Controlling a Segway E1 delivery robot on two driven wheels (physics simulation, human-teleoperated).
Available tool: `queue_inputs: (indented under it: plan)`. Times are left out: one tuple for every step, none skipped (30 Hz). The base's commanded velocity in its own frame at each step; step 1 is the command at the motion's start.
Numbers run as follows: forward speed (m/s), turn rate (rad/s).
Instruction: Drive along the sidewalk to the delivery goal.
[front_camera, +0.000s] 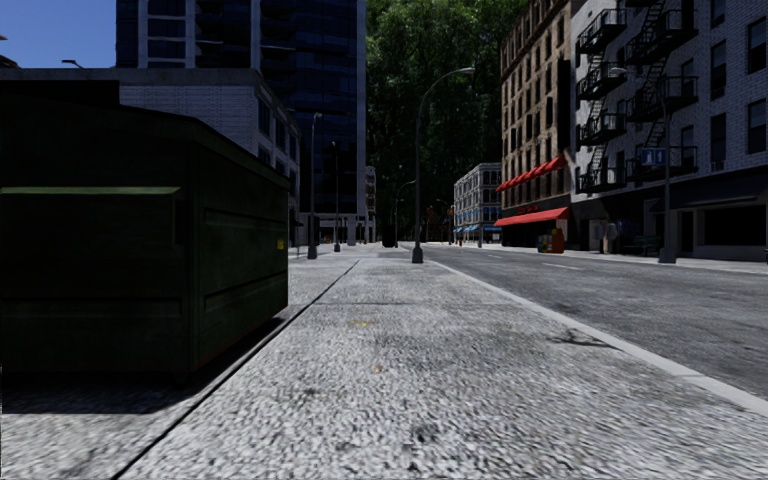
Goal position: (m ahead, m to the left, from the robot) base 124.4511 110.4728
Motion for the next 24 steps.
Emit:
queue_inputs:
  plan:
    - [2.00, 0.00]
    - [2.00, 0.00]
    - [2.00, 0.00]
    - [2.00, 0.00]
    - [2.00, 0.00]
    - [2.00, 0.00]
    - [2.00, 0.00]
    - [2.00, 0.00]
    - [2.00, 0.00]
    - [2.00, 0.00]
    - [2.00, 0.00]
    - [2.00, 0.00]
    - [2.00, 0.00]
    - [2.00, 0.00]
    - [2.00, 0.00]
    - [2.00, 0.00]
    - [2.00, 0.00]
    - [2.00, 0.00]
    - [2.00, 0.00]
    - [2.00, 0.00]
    - [2.00, 0.00]
    - [2.00, 0.00]
    - [2.00, 0.00]
    - [2.00, 0.00]
